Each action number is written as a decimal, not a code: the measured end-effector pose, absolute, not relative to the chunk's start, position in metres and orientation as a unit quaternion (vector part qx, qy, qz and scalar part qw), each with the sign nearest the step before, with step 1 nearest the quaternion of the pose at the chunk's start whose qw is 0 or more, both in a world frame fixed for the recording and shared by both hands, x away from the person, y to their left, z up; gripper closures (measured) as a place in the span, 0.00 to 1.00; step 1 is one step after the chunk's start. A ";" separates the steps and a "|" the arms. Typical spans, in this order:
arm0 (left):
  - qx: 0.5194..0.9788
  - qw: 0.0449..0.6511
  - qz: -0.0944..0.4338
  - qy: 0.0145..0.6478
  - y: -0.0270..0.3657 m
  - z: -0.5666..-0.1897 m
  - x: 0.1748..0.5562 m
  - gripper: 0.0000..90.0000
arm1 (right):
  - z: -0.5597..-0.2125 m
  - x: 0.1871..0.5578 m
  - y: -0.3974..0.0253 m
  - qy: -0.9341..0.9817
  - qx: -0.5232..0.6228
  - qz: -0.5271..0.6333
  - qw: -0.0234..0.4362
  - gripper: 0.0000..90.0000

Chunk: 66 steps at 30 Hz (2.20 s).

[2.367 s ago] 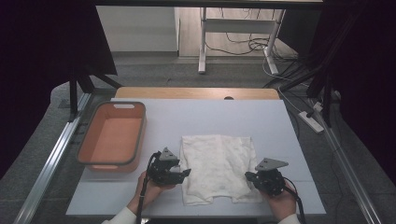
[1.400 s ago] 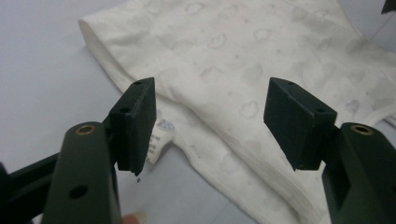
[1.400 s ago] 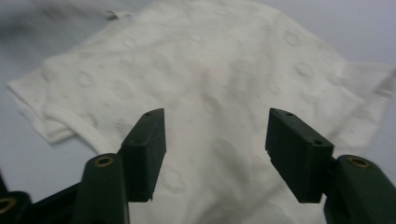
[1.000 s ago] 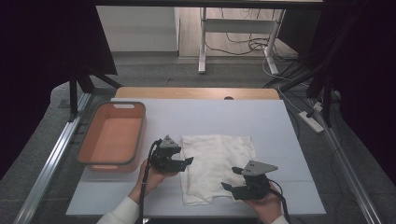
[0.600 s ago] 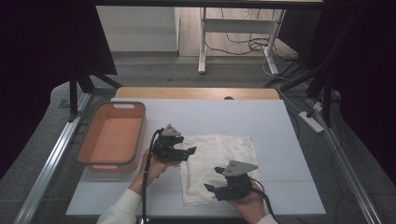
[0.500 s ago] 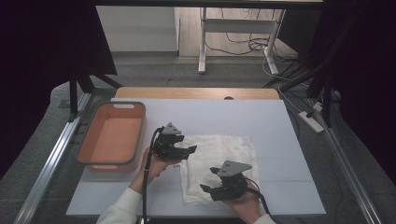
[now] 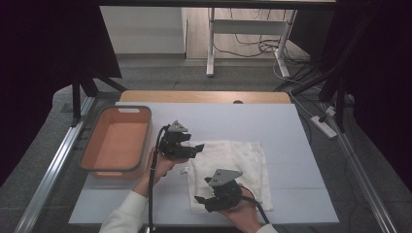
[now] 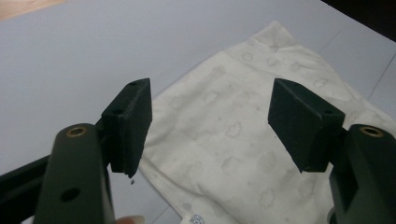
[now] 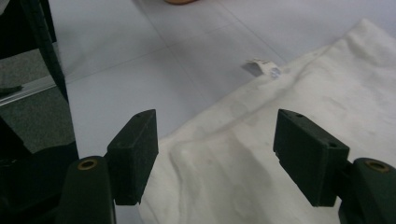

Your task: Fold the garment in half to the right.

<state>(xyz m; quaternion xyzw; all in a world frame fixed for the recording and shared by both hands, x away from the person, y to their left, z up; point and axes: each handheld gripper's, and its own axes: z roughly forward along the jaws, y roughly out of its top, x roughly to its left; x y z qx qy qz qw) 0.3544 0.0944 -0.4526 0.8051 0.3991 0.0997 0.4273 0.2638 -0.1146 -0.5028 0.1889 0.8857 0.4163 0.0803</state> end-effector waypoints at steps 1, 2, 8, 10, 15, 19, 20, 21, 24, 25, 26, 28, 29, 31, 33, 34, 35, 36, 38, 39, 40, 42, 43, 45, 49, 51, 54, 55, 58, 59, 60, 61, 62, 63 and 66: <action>0.805 0.426 0.100 0.399 0.094 -0.453 0.355 0.35 | -0.504 0.264 -0.111 0.887 0.188 0.414 0.076 0.34; 0.806 0.425 0.099 0.399 0.094 -0.453 0.355 0.35 | -0.505 0.264 -0.107 0.890 0.187 0.410 0.073 0.34; 0.807 0.423 0.098 0.401 0.095 -0.455 0.355 0.35 | -0.511 0.262 -0.100 0.902 0.184 0.385 0.061 0.34; 0.808 0.420 0.098 0.402 0.095 -0.456 0.355 0.35 | -0.513 0.261 -0.099 0.903 0.185 0.384 0.054 0.34; 0.808 0.416 0.097 0.407 0.095 -0.460 0.355 0.34 | -0.520 0.255 -0.093 0.913 0.178 0.364 0.048 0.31; 0.810 0.412 0.097 0.405 0.094 -0.461 0.355 0.34 | -0.525 0.249 -0.087 0.921 0.170 0.348 0.047 0.29; 0.810 0.412 0.098 0.405 0.094 -0.461 0.355 0.34 | -0.526 0.247 -0.085 0.923 0.168 0.343 0.051 0.29; 0.810 0.413 0.098 0.404 0.094 -0.460 0.355 0.34 | -0.527 0.246 -0.084 0.924 0.166 0.341 0.054 0.29; 0.810 0.413 0.098 0.404 0.095 -0.460 0.355 0.34 | -0.528 0.242 -0.082 0.928 0.157 0.329 0.076 0.32; 0.809 0.414 0.098 0.405 0.095 -0.461 0.355 0.34 | -0.528 0.241 -0.081 0.928 0.158 0.326 0.085 0.34; 0.809 0.413 0.098 0.406 0.095 -0.461 0.355 0.34 | -0.528 0.241 -0.081 0.928 0.159 0.325 0.089 0.36; 0.809 0.413 0.098 0.407 0.095 -0.461 0.355 0.34 | -0.527 0.241 -0.083 0.927 0.167 0.323 0.096 0.45; 0.809 0.412 0.099 0.407 0.095 -0.461 0.355 0.34 | -0.526 0.241 -0.083 0.925 0.169 0.325 0.099 0.50; 0.809 0.412 0.099 0.407 0.094 -0.462 0.355 0.34 | -0.525 0.241 -0.085 0.924 0.171 0.324 0.106 0.64; 0.809 0.411 0.099 0.407 0.094 -0.462 0.355 0.34 | -0.525 0.242 -0.088 0.925 0.169 0.325 0.106 0.77; 0.809 0.411 0.099 0.408 0.094 -0.462 0.355 0.34 | -0.524 0.243 -0.089 0.925 0.170 0.322 0.110 0.84; 0.809 0.411 0.100 0.408 0.094 -0.462 0.355 0.34 | -0.524 0.244 -0.091 0.924 0.173 0.323 0.107 0.87; 0.808 0.411 0.100 0.409 0.094 -0.462 0.355 0.34 | -0.523 0.246 -0.092 0.924 0.177 0.324 0.100 0.89; 0.808 0.411 0.100 0.411 0.096 -0.462 0.355 0.34 | -0.523 0.249 -0.095 0.922 0.187 0.329 0.084 0.90; 0.806 0.412 0.101 0.412 0.096 -0.463 0.356 0.34 | -0.523 0.251 -0.097 0.920 0.190 0.335 0.076 0.90; 0.806 0.412 0.101 0.413 0.097 -0.463 0.356 0.34 | -0.523 0.252 -0.098 0.918 0.192 0.338 0.073 0.91; 0.805 0.413 0.101 0.415 0.098 -0.463 0.357 0.34 | -0.522 0.252 -0.100 0.916 0.193 0.346 0.069 0.91; 0.804 0.413 0.101 0.416 0.099 -0.463 0.357 0.34 | -0.522 0.252 -0.101 0.914 0.193 0.349 0.068 0.91; 0.803 0.413 0.102 0.418 0.101 -0.464 0.358 0.34 | -0.520 0.252 -0.102 0.911 0.193 0.358 0.068 0.91; 0.800 0.409 0.104 0.426 0.102 -0.466 0.361 0.33 | -0.513 0.253 -0.108 0.899 0.200 0.386 0.056 0.91; 0.799 0.406 0.102 0.431 0.103 -0.469 0.364 0.33 | -0.511 0.253 -0.110 0.895 0.201 0.393 0.057 0.91; 0.800 0.400 0.098 0.436 0.102 -0.473 0.368 0.32 | -0.511 0.253 -0.111 0.895 0.201 0.395 0.056 0.91; 0.801 0.397 0.097 0.437 0.101 -0.475 0.370 0.32 | -0.511 0.252 -0.111 0.895 0.199 0.395 0.057 0.91; 0.804 0.389 0.098 0.439 0.098 -0.479 0.373 0.32 | -0.512 0.251 -0.111 0.896 0.199 0.393 0.060 0.91; 0.806 0.387 0.098 0.438 0.097 -0.481 0.375 0.32 | -0.512 0.250 -0.111 0.895 0.200 0.394 0.061 0.91; 0.807 0.385 0.097 0.438 0.096 -0.482 0.376 0.31 | -0.511 0.250 -0.111 0.894 0.201 0.395 0.063 0.91; 0.808 0.383 0.096 0.438 0.095 -0.483 0.377 0.31 | -0.511 0.250 -0.111 0.894 0.201 0.396 0.063 0.91; 0.810 0.379 0.096 0.437 0.094 -0.485 0.379 0.31 | -0.511 0.249 -0.111 0.893 0.202 0.397 0.063 0.91; 0.813 0.375 0.096 0.436 0.092 -0.486 0.381 0.31 | -0.512 0.249 -0.112 0.893 0.201 0.397 0.064 0.91; 0.816 0.365 0.092 0.439 0.091 -0.492 0.387 0.30 | -0.512 0.249 -0.113 0.892 0.204 0.398 0.062 0.91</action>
